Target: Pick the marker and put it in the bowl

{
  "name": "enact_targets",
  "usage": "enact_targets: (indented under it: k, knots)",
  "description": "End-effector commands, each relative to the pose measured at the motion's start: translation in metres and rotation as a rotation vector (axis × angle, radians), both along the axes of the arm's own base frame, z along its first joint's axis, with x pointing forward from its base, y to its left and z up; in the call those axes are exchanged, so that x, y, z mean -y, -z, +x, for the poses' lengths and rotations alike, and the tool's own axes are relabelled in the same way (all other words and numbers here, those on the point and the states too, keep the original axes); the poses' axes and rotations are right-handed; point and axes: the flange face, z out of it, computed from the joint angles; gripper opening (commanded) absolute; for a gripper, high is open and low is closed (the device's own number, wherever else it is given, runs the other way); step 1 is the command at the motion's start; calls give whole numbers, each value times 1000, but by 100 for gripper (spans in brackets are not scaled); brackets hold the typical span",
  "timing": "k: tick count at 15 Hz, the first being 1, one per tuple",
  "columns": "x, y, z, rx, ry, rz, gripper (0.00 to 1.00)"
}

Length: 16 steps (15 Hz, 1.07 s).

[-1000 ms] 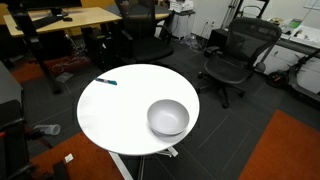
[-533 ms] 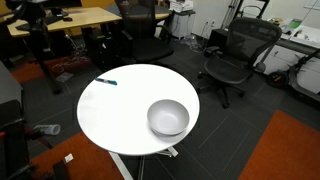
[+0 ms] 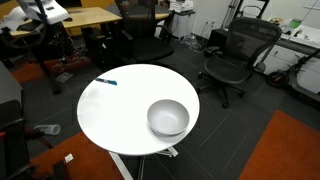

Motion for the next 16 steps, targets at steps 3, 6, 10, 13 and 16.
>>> enact_targets:
  k: [3,6,10,13,16]
  knots:
    - [-6,29,39,26,129,12,100]
    - [-8,44,56,26,173,3,100]
    - [-11,62,81,16,225,-13,100]
    - [-18,77,97,4,261,-21,100]
    - [-25,93,110,-6,291,-26,100]
